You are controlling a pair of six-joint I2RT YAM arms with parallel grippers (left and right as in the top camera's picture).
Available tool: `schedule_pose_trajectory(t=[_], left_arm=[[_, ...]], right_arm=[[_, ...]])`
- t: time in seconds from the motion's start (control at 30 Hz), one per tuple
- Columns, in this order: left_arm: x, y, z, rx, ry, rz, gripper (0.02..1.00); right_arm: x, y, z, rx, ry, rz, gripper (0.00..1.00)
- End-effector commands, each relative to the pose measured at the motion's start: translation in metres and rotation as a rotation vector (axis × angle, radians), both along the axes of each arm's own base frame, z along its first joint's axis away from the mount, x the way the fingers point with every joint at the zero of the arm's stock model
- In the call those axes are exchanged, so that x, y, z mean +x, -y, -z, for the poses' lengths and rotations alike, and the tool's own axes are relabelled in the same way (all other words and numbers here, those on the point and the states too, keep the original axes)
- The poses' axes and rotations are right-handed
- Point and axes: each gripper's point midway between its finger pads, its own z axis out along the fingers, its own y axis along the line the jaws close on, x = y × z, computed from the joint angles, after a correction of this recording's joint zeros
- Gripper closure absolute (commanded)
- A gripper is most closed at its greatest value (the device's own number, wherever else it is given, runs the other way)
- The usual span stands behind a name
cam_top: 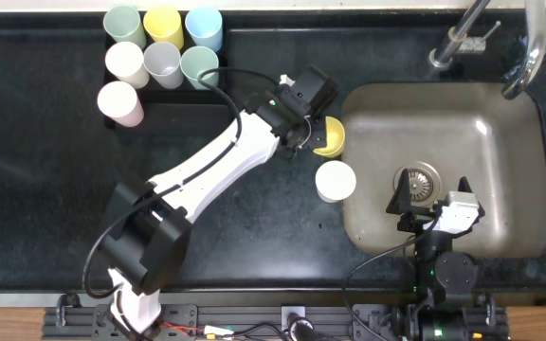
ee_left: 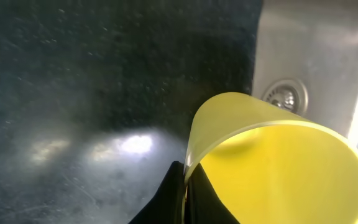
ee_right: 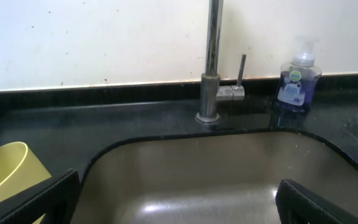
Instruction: Store Cups
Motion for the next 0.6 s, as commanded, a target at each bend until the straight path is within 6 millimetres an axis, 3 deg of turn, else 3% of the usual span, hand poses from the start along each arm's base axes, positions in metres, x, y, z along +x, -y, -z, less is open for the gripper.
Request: schedule_pose_trajectory(t=[0.03,0.07,0.1,0.13,0.27,0.43,0.6], left_arm=[[0.037,-0.049,-0.077,0.003,0.214,-0.138,0.982],[0.042,-0.063,-0.088,0.004,0.234,-0.169,0.982],[0.049,-0.098,-0.106,0.005,0.246,-0.254,0.982],[0.05,-0.119,-0.11,0.009,0.23,-0.312,0.982],[0.039,-0.206,-0.096,0.033,0.048,-0.569,0.982],[0.019,-0.276,-0.08,0.072,-0.11,-0.729,0.982],[0.01,-0.31,-0.065,0.105,-0.196,-0.815,0.982]], right_arm=[[0.0,0.001,-0.003,-0.003,0.012,0.0,0.003],[0.0,0.001,-0.003,-0.003,0.012,0.0,0.005],[0.0,0.001,-0.003,-0.003,0.012,0.0,0.003],[0.0,0.001,-0.003,-0.003,0.012,0.0,0.003],[0.0,0.001,-0.003,-0.003,0.012,0.0,0.003],[0.0,0.001,-0.003,-0.003,0.012,0.0,0.005],[0.0,0.001,-0.003,-0.003,0.012,0.0,0.003]])
